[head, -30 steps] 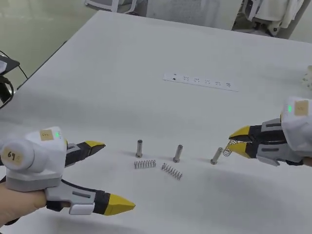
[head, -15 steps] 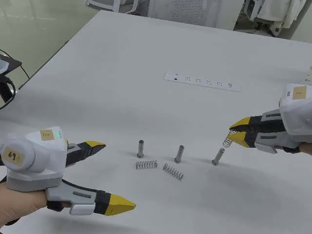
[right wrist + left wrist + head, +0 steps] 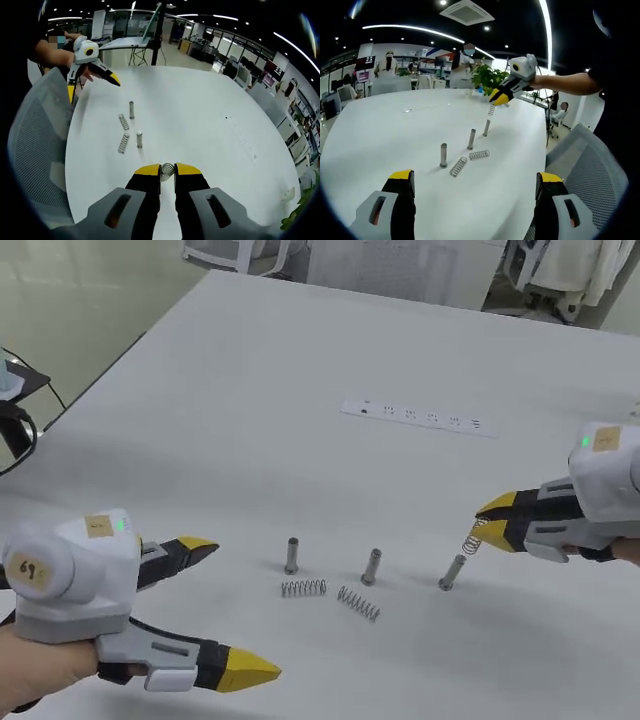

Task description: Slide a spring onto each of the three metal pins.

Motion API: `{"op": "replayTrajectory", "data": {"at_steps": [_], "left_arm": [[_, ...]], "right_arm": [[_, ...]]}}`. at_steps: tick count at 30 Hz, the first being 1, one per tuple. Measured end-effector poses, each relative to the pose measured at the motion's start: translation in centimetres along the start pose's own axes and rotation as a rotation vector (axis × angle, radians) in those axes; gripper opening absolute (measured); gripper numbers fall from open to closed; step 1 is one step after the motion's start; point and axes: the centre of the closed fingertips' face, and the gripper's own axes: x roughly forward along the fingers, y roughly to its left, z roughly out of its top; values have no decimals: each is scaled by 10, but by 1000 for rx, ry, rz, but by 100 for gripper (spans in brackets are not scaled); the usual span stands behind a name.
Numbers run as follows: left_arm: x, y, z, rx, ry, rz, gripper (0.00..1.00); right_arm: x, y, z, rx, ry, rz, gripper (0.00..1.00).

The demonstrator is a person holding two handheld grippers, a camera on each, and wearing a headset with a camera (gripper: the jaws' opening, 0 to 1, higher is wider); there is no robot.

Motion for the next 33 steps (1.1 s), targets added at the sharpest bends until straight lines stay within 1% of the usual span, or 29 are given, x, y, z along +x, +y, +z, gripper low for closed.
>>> {"op": "replayTrajectory", "data": {"at_steps": [4, 20, 33], "left_arm": [[0, 0, 0, 1, 2, 0, 98], [0, 1, -1, -3, 1, -1, 98], [-1, 1, -4, -8, 6, 5, 98]], "right_arm": [[3, 2, -3, 1, 9, 8, 7], [10, 3, -8, 17, 13, 16, 7], [17, 6, -13, 22, 24, 21, 7]]}}
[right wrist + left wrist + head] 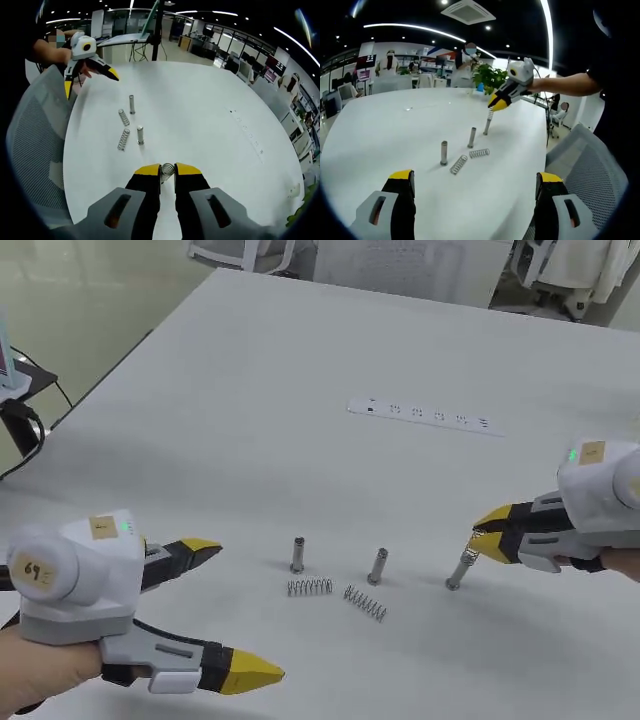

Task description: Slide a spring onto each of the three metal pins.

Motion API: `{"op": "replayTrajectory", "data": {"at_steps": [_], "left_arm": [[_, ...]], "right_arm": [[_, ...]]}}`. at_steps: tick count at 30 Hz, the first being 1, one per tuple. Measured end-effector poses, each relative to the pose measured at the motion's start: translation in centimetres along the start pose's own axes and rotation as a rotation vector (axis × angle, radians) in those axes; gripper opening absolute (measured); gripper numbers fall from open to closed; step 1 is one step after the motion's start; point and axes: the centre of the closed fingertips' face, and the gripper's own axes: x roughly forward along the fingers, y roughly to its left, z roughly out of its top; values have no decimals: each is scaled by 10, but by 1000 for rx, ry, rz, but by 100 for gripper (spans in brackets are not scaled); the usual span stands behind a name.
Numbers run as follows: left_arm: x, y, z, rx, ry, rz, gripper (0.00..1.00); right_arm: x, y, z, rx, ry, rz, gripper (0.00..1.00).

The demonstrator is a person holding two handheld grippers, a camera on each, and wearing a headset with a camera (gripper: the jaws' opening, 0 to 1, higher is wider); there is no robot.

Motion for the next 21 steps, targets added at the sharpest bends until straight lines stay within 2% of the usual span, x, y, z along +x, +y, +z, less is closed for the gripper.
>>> {"op": "replayTrajectory", "data": {"at_steps": [13, 21], "left_arm": [[2, 1, -1, -5, 2, 2, 97], [1, 1, -3, -10, 5, 4, 97]], "right_arm": [[19, 5, -17, 11, 36, 18, 8], [28, 5, -30, 47, 60, 28, 8]]}}
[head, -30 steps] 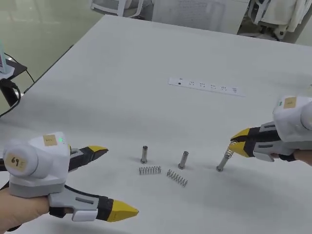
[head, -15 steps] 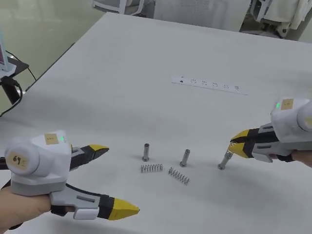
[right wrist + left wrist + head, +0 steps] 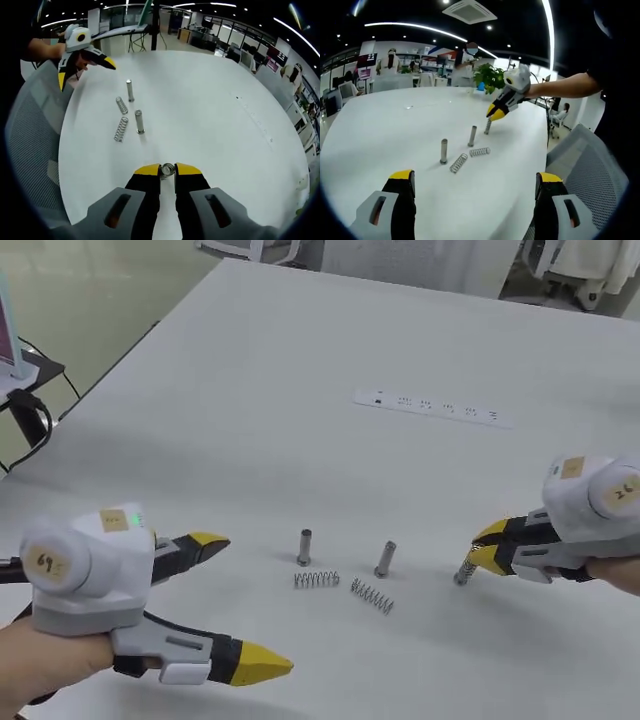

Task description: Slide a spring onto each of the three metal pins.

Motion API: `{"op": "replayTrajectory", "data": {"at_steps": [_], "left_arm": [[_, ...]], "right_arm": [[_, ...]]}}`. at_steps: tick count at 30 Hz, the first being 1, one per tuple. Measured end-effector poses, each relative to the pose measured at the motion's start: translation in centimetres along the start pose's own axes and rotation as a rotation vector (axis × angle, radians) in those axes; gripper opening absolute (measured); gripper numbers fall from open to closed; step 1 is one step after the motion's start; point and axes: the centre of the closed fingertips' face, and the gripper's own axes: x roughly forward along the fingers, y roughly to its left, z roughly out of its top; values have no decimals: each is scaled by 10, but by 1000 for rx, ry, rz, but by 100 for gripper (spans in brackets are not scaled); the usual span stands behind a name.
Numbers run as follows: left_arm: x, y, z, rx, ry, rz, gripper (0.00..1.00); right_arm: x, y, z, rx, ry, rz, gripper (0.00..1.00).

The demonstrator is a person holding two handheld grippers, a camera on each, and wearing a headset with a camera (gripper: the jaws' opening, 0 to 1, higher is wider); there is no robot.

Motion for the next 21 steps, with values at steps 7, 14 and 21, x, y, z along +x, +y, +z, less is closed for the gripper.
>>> {"op": "replayTrajectory", "data": {"at_steps": [7, 14, 21], "left_arm": [[1, -1, -1, -5, -1, -2, 97], [2, -2, -1, -6, -3, -6, 97], [2, -1, 0, -7, -6, -7, 97]], "right_arm": [[6, 4, -8, 31, 25, 11, 8], [7, 5, -7, 28, 25, 8, 8], [6, 6, -7, 55, 27, 12, 9]]}}
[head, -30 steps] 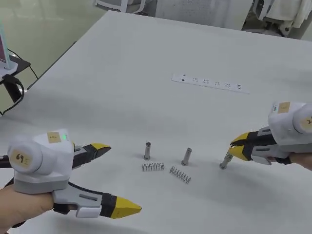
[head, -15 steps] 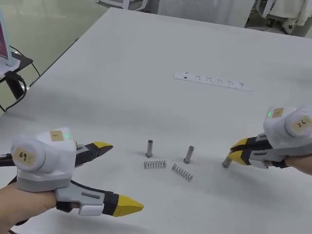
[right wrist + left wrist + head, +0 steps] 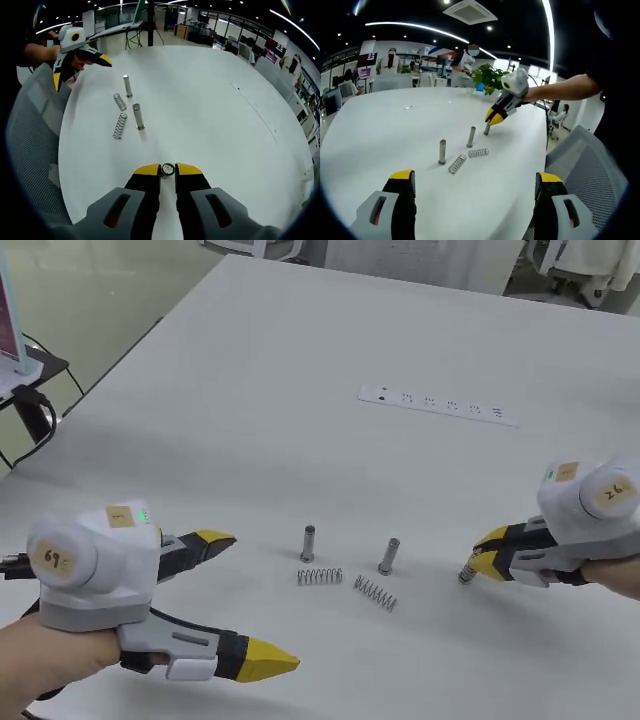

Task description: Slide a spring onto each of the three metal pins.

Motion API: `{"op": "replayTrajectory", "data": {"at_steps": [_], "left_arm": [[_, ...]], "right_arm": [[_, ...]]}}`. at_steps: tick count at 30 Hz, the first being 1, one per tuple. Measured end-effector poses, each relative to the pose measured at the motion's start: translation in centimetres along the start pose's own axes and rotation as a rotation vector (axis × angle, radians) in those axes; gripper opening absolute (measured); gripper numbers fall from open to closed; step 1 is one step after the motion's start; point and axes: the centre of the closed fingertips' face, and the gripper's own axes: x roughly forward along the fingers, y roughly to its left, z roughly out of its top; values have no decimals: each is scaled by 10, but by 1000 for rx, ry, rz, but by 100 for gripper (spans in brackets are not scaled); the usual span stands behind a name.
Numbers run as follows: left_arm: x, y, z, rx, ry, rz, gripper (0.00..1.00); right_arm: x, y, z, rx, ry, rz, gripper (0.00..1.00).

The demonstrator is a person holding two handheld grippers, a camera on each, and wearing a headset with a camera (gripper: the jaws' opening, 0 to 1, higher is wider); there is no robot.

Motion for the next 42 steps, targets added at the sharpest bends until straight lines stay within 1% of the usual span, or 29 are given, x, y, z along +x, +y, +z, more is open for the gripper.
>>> {"op": "replayTrajectory", "data": {"at_steps": [4, 5, 7, 10, 12, 17, 20, 28, 33, 38, 42], "left_arm": [[-1, -1, -1, 1, 2, -1, 97], [-1, -1, -1, 1, 4, 0, 97], [-1, -1, -2, 0, 5, 0, 97], [-1, -1, -2, 2, 6, 0, 97], [-2, 0, -1, 1, 5, 2, 97], [-1, -1, 1, 4, 3, 2, 97], [0, -2, 2, 4, -2, 1, 97], [-1, -2, 3, 4, 0, 3, 97], [-2, -2, 3, 4, 0, 4, 97], [-1, -2, 5, 4, -6, 3, 97], [-1, -2, 7, 8, -13, 2, 97]], "right_arm": [[0, -1, 1, -3, -4, -10, 10], [0, -3, 1, -2, -11, -18, 13], [0, -5, 3, 13, -24, -29, 20], [-2, -6, 4, 11, -27, -37, 20], [-3, -6, 4, 18, -29, -37, 21], [-7, -4, 6, 35, -51, -41, 24], [-10, -2, 7, 49, -63, -46, 27], [-16, 1, 5, 78, -90, -58, 35], [-21, 5, 4, 89, -107, -56, 36], [-26, 12, 2, 95, -119, -55, 38], [-29, 13, -3, 129, -134, -56, 39]]}}
